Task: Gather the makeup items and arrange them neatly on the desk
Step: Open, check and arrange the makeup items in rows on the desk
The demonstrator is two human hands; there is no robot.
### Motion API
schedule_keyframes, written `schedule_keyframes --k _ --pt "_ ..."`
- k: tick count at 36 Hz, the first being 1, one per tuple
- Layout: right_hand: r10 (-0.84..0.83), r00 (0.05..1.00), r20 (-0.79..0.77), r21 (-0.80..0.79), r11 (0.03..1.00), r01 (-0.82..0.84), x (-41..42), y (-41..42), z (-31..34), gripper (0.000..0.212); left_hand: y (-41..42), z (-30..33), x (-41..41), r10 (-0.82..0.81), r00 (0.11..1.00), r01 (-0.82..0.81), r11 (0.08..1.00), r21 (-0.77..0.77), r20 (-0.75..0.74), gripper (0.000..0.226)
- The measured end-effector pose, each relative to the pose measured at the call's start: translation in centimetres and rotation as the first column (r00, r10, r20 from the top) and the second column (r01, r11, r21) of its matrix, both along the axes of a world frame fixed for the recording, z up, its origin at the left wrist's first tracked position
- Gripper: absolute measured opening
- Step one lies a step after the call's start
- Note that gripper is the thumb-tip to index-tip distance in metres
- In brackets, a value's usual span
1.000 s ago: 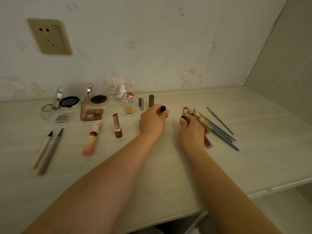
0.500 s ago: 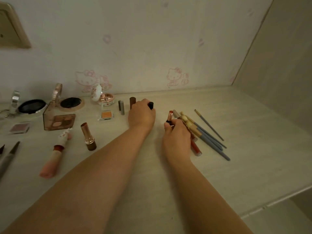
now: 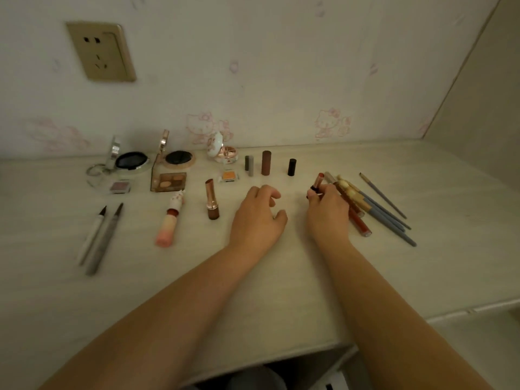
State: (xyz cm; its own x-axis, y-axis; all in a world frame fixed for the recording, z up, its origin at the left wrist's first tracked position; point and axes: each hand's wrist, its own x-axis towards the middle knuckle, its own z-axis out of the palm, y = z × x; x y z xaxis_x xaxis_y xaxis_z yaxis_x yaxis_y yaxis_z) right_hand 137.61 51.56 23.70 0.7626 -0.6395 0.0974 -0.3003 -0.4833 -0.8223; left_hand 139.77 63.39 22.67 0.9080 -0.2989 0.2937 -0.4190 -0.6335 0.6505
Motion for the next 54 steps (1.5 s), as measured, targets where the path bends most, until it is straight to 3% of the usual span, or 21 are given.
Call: schedule_keyframes --k 10,24,38,43,46,49,54 --pt "0.274 0.959 -0.078 -0.065 0.958 -0.279 -0.7 6.9 0.0 0.030 8.4 0.4 -3.9 0.054 0.997 -0.051 0.997 0.065 -0.046 0.007" --pt "0.434 0.889 -0.149 -0.274 0.845 -0.458 -1.4 12.0 -0.4 0.031 12.8 0.2 -4.6 0.273 0.954 -0.288 0.949 -0.126 -0.123 0.005" --pt "0.414 0.880 -0.233 -0.472 0.743 -0.475 -1.2 12.1 -1.1 0.034 12.9 0.1 -4.5 0.287 0.944 -0.313 0.936 -0.163 -0.161 0.006" --pt "0.414 0.880 -0.234 -0.448 0.757 -0.476 -1.2 12.0 -1.0 0.041 12.8 0.1 -4.7 0.272 0.952 -0.292 0.945 -0.146 -0.141 0.006" --pt "0.440 0.884 -0.155 -0.334 0.819 -0.466 -1.9 11.3 -0.7 0.045 12.4 0.4 -5.2 0.229 0.969 -0.239 0.965 -0.113 -0.095 0.005" --pt "0.382 0.923 -0.050 -0.265 0.886 -0.381 -3.0 8.7 -0.2 0.036 11.3 0.9 -5.5 0.174 0.985 -0.174 0.982 -0.076 0.005 0.004" --pt "0.127 0.989 -0.071 -0.438 0.887 -0.145 -5.0 2.4 0.1 0.027 7.3 1.3 -6.2 -0.062 0.986 0.053 0.997 0.057 0.155 0.005"
